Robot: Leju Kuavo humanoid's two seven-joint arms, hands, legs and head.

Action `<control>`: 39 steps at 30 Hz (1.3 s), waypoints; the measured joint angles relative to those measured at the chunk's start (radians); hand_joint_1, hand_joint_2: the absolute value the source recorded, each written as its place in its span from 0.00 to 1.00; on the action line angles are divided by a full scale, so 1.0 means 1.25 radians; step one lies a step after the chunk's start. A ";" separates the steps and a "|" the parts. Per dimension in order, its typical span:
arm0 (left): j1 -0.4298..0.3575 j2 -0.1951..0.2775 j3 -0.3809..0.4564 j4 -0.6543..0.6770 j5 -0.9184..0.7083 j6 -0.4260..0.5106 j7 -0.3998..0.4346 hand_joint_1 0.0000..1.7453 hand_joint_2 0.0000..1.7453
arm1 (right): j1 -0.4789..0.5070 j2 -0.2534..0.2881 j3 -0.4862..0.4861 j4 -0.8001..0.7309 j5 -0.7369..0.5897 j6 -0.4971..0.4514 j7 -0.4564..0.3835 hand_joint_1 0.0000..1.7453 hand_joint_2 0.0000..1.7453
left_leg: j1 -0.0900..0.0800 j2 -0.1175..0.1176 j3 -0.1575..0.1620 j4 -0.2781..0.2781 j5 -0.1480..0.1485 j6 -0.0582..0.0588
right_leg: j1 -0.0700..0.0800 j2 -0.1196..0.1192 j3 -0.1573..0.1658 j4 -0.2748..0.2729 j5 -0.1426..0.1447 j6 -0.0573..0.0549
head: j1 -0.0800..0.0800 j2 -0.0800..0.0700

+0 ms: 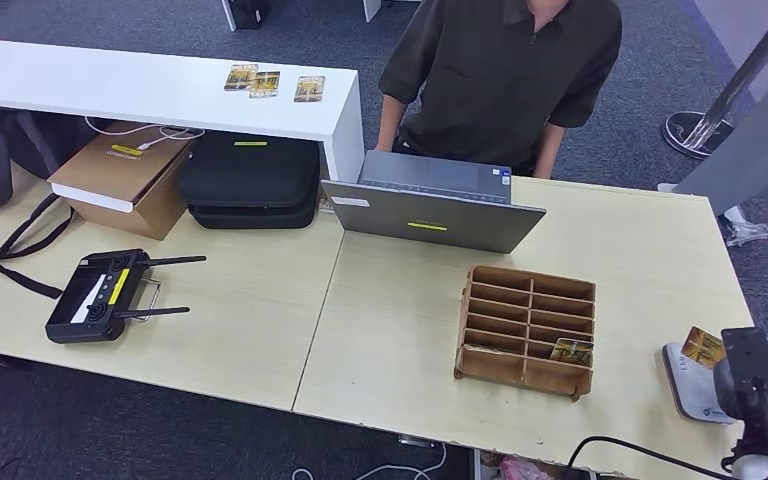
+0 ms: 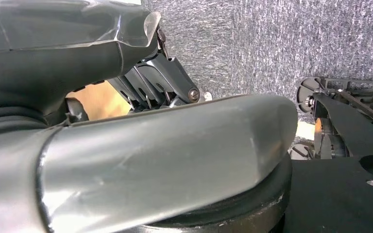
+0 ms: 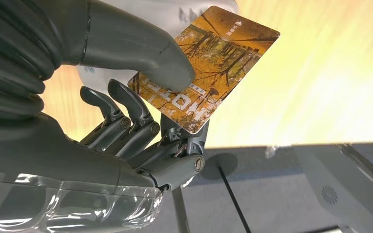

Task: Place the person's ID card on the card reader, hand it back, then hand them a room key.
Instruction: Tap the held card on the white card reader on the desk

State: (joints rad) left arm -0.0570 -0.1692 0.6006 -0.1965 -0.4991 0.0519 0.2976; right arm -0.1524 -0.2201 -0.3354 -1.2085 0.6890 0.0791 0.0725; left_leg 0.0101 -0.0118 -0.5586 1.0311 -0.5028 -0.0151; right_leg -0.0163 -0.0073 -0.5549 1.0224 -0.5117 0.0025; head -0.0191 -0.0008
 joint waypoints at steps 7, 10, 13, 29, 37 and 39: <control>0.000 0.000 0.003 0.000 -0.009 -0.001 0.000 0.00 0.00 | 0.029 0.025 0.001 0.009 -0.013 0.002 0.010 1.00 1.00 | 0.000 0.000 0.000 0.000 0.000 0.000 | 0.000 0.000 0.000 0.000 0.000 0.000 | 0.000 0.000; -0.001 0.000 0.003 0.000 -0.013 -0.003 0.002 0.00 0.00 | 0.029 0.030 0.001 0.019 -0.013 0.002 0.012 1.00 1.00 | 0.000 0.000 0.000 0.000 0.000 0.000 | 0.000 0.001 0.000 0.000 0.000 0.000 | 0.000 0.000; -0.002 0.000 0.003 0.000 -0.014 -0.003 0.006 0.00 0.00 | 0.021 0.030 0.001 0.038 -0.013 0.002 0.013 1.00 1.00 | 0.000 0.001 0.001 0.000 0.000 0.000 | 0.000 0.001 0.001 0.000 0.000 0.000 | 0.000 0.000; -0.002 0.000 0.010 0.000 -0.016 -0.003 0.007 0.00 0.00 | -0.100 0.003 0.001 0.235 0.049 -0.056 -0.008 1.00 1.00 | 0.000 0.004 0.003 0.002 0.001 0.001 | 0.000 0.004 0.004 -0.001 0.003 0.003 | 0.000 0.000; -0.002 0.000 0.016 0.000 -0.020 -0.002 0.010 0.00 0.00 | -0.147 -0.037 0.001 0.278 0.085 -0.050 -0.007 1.00 1.00 | -0.001 0.004 0.002 0.003 0.001 0.002 | -0.001 0.003 0.003 -0.001 0.003 0.003 | 0.000 0.000; -0.002 0.000 0.018 0.000 -0.020 -0.002 0.010 0.00 0.00 | -0.154 -0.043 0.001 0.282 0.090 -0.046 -0.006 1.00 1.00 | -0.001 0.004 0.001 0.003 0.001 0.002 | -0.001 0.003 0.002 -0.001 0.003 0.003 | 0.000 0.000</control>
State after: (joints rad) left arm -0.0598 -0.1697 0.6230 -0.1968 -0.5238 0.0488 0.3098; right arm -0.3445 -0.2745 -0.3342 -0.8560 0.8013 0.0219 0.0645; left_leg 0.0089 -0.0073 -0.5568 1.0343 -0.5012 -0.0126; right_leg -0.0174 -0.0034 -0.5518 1.0214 -0.5076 0.0064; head -0.0189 -0.0008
